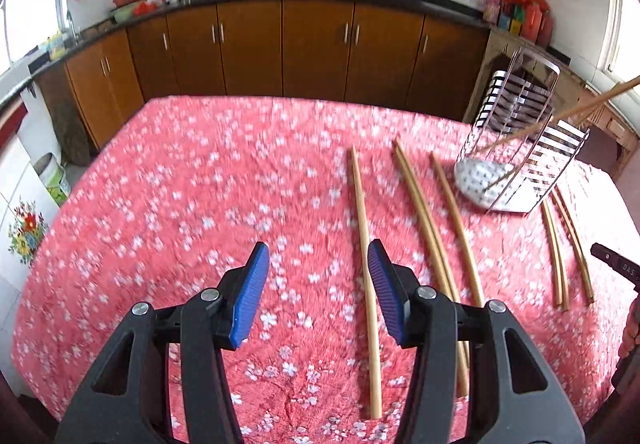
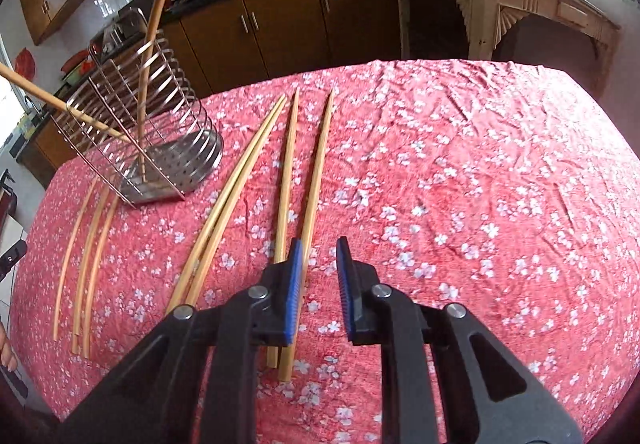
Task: Organize utensils
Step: 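Return both tools to the table and grasp one more chopstick each, then lift the chopsticks upright with both tools toward the wire holder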
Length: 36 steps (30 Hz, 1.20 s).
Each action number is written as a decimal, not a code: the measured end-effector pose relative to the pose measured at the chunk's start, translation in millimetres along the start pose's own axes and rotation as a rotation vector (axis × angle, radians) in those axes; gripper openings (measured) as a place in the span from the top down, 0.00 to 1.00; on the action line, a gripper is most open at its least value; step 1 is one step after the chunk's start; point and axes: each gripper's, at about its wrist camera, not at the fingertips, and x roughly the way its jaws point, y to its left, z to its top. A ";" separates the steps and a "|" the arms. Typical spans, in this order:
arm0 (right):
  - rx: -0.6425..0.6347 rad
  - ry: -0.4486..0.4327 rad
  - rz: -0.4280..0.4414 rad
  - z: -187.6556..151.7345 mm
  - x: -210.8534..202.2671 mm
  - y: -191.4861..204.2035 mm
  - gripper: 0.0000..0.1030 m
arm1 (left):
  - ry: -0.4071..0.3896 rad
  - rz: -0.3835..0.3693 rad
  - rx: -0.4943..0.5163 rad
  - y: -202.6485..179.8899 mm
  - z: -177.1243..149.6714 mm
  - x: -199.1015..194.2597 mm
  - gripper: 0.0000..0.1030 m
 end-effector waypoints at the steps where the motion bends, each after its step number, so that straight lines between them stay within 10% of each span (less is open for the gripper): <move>1: -0.003 0.002 -0.001 -0.7 4.7 1.1 0.84 | 0.010 0.000 0.005 0.5 -3.8 4.3 0.51; 15: 0.053 -0.031 -0.099 5.3 8.3 -16.4 0.93 | 0.094 -0.078 0.053 -24.6 -18.5 34.5 0.57; 22: 0.067 -0.052 -0.092 3.9 8.2 -17.5 0.93 | 0.117 -0.046 0.080 -38.5 -22.4 48.8 0.93; 36: 0.062 -0.038 -0.028 -29.7 -13.4 -11.3 0.86 | 0.114 -0.051 0.016 -17.3 -16.2 59.8 0.92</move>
